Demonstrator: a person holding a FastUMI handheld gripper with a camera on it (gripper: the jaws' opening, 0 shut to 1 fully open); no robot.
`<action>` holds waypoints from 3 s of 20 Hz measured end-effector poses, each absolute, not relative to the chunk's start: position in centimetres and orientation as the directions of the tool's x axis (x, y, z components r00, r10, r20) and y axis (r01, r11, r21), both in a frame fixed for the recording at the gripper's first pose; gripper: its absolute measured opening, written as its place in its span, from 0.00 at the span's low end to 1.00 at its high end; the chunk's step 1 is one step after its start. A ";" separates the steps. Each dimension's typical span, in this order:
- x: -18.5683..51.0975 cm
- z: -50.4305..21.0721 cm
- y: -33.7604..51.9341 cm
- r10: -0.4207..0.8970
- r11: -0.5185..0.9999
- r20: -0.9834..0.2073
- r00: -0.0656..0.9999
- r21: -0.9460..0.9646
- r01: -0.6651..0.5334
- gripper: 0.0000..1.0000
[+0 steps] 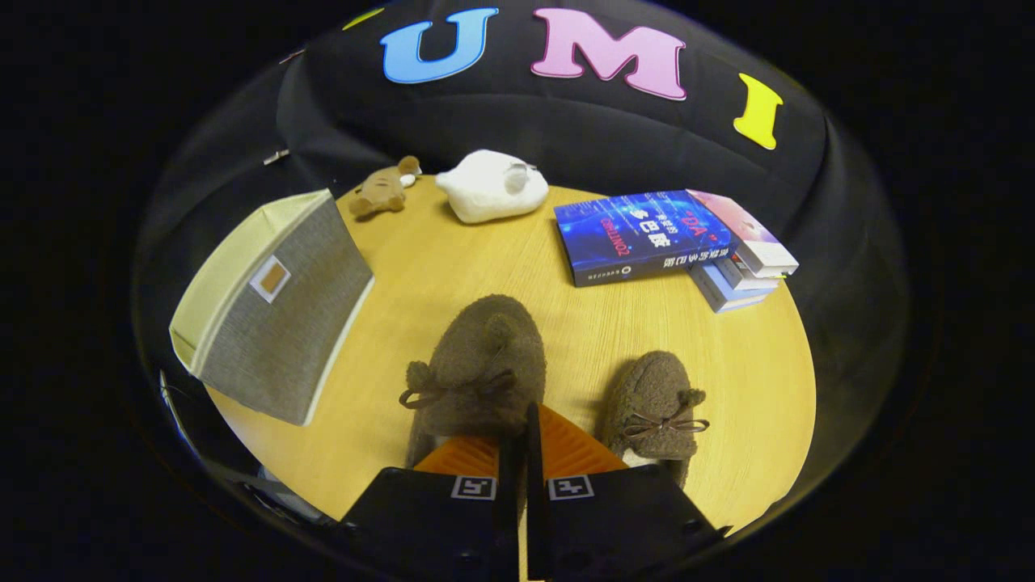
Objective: Open the storage box then place both shoes into the box .Put the left shoe in first, then the right shoe, with the right side of both shoes facing outward in a uniform manner.
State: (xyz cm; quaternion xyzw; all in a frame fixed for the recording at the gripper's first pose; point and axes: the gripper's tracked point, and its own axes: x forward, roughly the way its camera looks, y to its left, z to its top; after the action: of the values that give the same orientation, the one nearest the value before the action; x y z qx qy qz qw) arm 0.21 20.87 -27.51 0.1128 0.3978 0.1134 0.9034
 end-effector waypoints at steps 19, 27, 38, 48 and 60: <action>7.0 -5.4 40.1 0.496 0.831 -0.506 0.706 0.511 -0.218 0.08; 7.3 -9.5 50.3 0.518 0.828 -0.638 0.569 0.541 -0.147 0.08; 5.6 -14.4 55.3 0.558 0.822 -0.753 0.347 0.559 -0.109 0.09; 5.3 -9.7 52.8 0.662 0.741 -0.609 0.436 0.618 -0.263 0.05; 0.4 -6.6 33.8 0.642 0.733 -0.342 0.686 0.536 -0.419 0.67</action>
State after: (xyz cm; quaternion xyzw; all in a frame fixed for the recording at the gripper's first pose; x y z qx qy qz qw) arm 0.36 33.79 -6.60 0.2129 0.2622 0.2971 0.8931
